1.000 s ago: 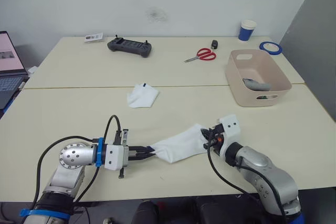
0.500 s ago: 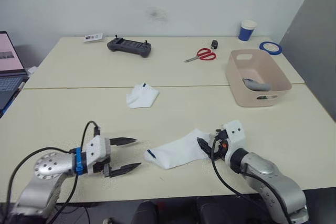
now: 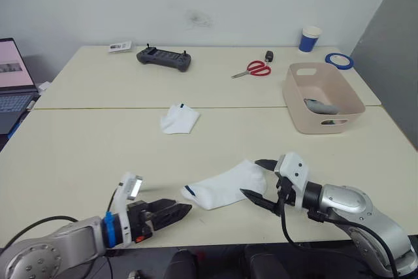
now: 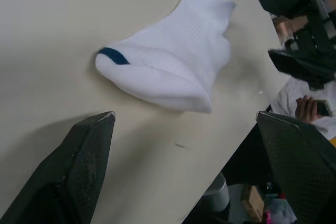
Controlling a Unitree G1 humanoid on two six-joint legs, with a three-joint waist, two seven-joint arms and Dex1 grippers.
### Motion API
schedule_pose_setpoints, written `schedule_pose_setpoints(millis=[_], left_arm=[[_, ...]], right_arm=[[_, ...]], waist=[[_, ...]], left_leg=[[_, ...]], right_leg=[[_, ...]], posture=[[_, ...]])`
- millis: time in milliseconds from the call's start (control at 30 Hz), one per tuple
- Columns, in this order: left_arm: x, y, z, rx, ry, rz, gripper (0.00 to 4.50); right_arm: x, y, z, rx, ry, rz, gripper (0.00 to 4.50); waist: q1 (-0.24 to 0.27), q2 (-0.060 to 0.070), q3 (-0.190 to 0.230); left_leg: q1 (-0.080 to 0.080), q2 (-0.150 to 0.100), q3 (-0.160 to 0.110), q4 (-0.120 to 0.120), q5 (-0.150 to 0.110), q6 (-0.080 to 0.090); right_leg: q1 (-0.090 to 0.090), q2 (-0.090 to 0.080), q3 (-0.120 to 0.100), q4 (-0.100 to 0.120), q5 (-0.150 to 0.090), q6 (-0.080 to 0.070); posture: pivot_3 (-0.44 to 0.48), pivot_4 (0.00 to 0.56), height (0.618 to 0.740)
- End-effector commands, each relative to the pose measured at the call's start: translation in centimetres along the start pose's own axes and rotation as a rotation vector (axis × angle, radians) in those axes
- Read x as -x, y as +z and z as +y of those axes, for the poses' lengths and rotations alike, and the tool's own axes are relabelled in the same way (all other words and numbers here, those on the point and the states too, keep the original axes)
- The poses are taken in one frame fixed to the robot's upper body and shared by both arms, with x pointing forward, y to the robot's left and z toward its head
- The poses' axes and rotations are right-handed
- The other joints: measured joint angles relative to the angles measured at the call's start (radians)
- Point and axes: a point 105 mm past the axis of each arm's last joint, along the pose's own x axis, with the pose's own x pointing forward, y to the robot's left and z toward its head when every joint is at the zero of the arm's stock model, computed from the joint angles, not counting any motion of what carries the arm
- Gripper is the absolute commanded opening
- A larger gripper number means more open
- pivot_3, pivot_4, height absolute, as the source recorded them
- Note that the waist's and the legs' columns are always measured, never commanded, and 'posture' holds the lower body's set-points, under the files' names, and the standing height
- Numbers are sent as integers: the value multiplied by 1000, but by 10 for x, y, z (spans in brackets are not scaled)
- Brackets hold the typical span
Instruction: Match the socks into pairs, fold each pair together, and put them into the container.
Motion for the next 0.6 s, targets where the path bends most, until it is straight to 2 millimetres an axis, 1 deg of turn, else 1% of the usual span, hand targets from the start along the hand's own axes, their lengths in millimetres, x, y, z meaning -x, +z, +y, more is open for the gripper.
schedule_pose_setpoints(millis=[33,67,167,233,333,500,567,600], left_arm=[[-16,2,-5,62,-4,2,4479],[-21,3,-7,79,-14,5,4479],[-31,4,-6,113,4,17,3939],[-36,4,-3,124,13,41,3366],[-39,-1,5,134,60,73,2383],[-43,-3,9,132,76,74,772],[-42,0,10,99,81,68,141],[-41,1,11,80,83,65,63]], right_arm=[[4,10,4,67,17,-28,4500],[4,10,3,71,12,-26,4500],[7,10,-5,85,-20,-17,4500],[9,7,-14,89,-60,0,4500],[9,2,-25,91,-112,20,4500],[6,-15,-48,23,-227,83,4500],[0,-23,-55,-89,-261,95,4500],[-3,-28,-57,-141,-272,102,4500]], waist=[[5,0,0],[8,-1,0],[14,-1,-1],[15,-1,-1],[15,-1,-1],[15,-1,-1],[15,-1,-2],[15,-1,-2]], left_leg=[[0,0,0,0,0,0],[0,0,0,0,0,0],[1,0,0,1,0,0],[0,0,0,1,0,0],[1,-1,0,0,0,0],[0,-1,1,0,0,0],[0,-1,1,0,0,0],[1,-1,0,0,0,0]], right_leg=[[0,0,0,0,0,0],[0,0,0,0,0,0],[0,0,0,0,1,0],[0,0,0,0,1,0],[0,0,1,0,1,0],[0,0,1,0,1,0],[0,0,1,0,1,0],[0,0,1,0,1,-1]], posture=[[0,150,740],[0,150,740],[0,150,740],[0,150,740],[0,150,740],[0,150,740],[0,150,740],[0,150,740]])
